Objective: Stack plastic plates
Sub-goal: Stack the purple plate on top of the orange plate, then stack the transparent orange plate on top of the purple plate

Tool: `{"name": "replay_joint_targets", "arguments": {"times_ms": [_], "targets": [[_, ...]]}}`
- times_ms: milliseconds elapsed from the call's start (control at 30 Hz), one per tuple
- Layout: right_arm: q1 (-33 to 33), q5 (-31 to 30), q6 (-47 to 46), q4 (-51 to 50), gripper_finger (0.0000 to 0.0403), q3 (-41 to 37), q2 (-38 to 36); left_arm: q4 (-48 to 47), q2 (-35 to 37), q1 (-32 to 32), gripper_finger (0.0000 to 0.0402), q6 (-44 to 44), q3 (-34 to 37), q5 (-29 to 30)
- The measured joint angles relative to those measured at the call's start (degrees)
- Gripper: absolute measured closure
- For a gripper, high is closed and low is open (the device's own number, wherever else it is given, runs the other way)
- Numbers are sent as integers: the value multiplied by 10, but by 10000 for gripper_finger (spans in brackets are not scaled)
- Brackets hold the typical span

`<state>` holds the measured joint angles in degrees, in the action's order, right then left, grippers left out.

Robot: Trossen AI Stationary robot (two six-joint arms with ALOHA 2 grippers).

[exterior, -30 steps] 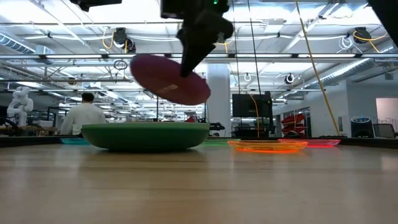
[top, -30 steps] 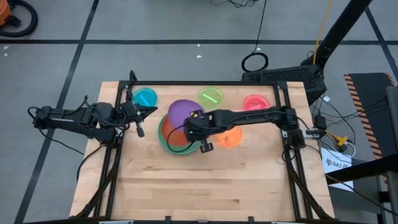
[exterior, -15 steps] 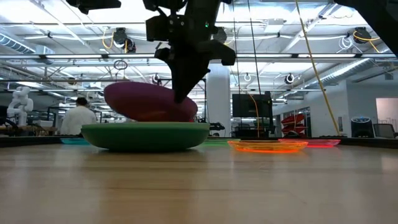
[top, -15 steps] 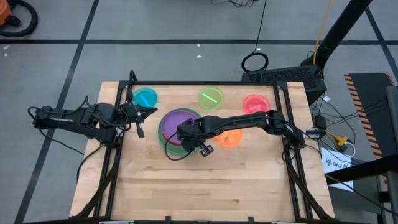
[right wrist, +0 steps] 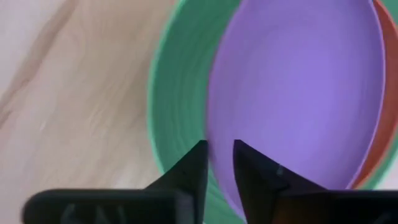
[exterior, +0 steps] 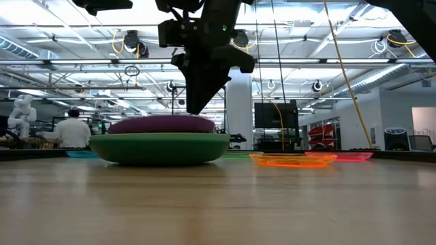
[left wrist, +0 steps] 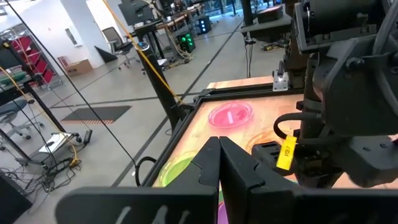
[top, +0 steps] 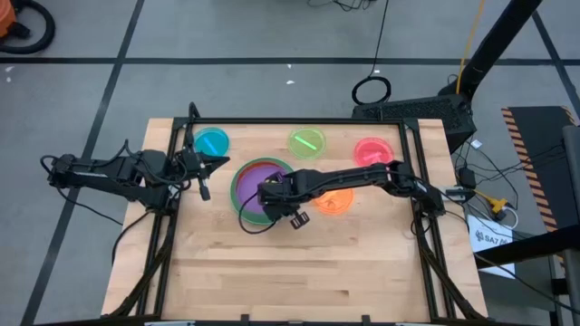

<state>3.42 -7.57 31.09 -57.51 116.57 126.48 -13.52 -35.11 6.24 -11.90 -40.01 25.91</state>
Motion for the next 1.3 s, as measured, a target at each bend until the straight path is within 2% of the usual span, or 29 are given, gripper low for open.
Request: {"name": "replay_joint_targets", "arguments": {"times_ms": [200,333,667,833,1033,1300], "targets": [[-1,-3,-58,9,277,0,-4,-5,0,0,398,2,0,0],[-2,-3,-114,2,263,0,-4,-9,0,0,398,5,0,0],[-22,1,-260,-108,295,0,-36,-22,-1,0,398,24,0,0],[-29,33,-274,-169,316,-11,-63,-46,-1,0,398,35,0,-1],[-35,34,-282,-101,339,-114,-141,-57,-1,0,398,59,0,-1],[-56,34,-322,118,356,-363,-298,-116,-25,0,398,119,0,-9]]}}
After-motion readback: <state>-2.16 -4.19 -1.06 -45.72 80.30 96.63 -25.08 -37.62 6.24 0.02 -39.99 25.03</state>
